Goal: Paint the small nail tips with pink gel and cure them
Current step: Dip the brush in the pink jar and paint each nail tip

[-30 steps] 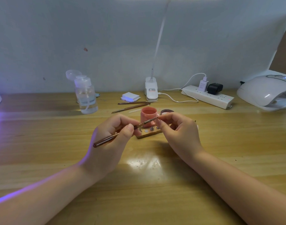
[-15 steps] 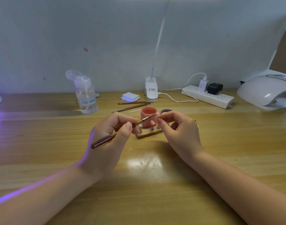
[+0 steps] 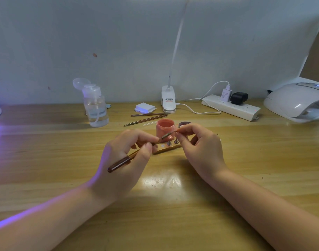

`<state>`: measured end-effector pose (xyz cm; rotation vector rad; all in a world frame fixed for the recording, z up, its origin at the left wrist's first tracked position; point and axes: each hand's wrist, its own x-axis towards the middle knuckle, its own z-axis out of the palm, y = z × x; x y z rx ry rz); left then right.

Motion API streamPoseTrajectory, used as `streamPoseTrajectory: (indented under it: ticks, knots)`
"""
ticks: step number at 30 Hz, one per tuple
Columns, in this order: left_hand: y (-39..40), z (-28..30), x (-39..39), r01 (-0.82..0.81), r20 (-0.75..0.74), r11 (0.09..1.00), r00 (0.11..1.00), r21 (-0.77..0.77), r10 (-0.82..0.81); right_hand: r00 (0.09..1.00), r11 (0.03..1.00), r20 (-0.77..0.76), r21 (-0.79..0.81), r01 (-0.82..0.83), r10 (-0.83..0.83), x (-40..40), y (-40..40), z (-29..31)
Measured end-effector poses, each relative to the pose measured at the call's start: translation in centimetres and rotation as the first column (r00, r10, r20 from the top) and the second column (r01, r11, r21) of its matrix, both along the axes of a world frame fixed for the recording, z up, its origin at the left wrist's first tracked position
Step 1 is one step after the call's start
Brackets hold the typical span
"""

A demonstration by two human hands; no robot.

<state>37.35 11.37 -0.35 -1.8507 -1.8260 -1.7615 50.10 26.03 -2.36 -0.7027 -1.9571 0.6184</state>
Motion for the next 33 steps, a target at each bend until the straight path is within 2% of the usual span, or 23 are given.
streamPoseTrajectory:
  ticks: [4,10,14,19,25,30,33]
  knots:
    - [0.28,0.06,0.03,-0.021,0.066,0.999,0.998,-0.025,0.022,1.000,1.000,-0.006,0.001,-0.011,0.011,-0.01,-0.08,0.02]
    - [-0.02,-0.01,0.03,0.018,0.035,1.000,0.999,0.009,-0.018,0.999,0.999,-0.029,-0.034,-0.029,0.028,-0.08,-0.10,0.05]
    - [0.34,-0.05,0.04,0.006,0.150,1.000,0.989,-0.005,-0.005,0.998,0.997,-0.034,-0.056,-0.057,0.055,-0.07,-0.24,0.12]
    - [0.36,-0.14,-0.20,0.088,0.267,0.996,0.961,-0.024,-0.079,0.997,0.993,-0.036,-0.086,-0.078,0.075,-0.01,-0.33,0.25]
    - [0.66,-0.14,-0.21,0.075,0.325,0.997,0.943,0.005,-0.072,0.995,0.990,-0.049,-0.113,-0.089,0.084,-0.02,-0.32,0.23]
    - [0.34,-0.24,-0.15,0.054,0.268,0.999,0.962,0.011,-0.055,0.994,0.978,-0.092,-0.195,-0.077,0.060,0.07,-0.11,0.37]
    - [0.63,-0.26,-0.45,-0.002,0.329,0.999,0.944,0.038,-0.011,0.991,0.966,-0.131,-0.251,-0.063,0.030,0.13,0.01,0.65]
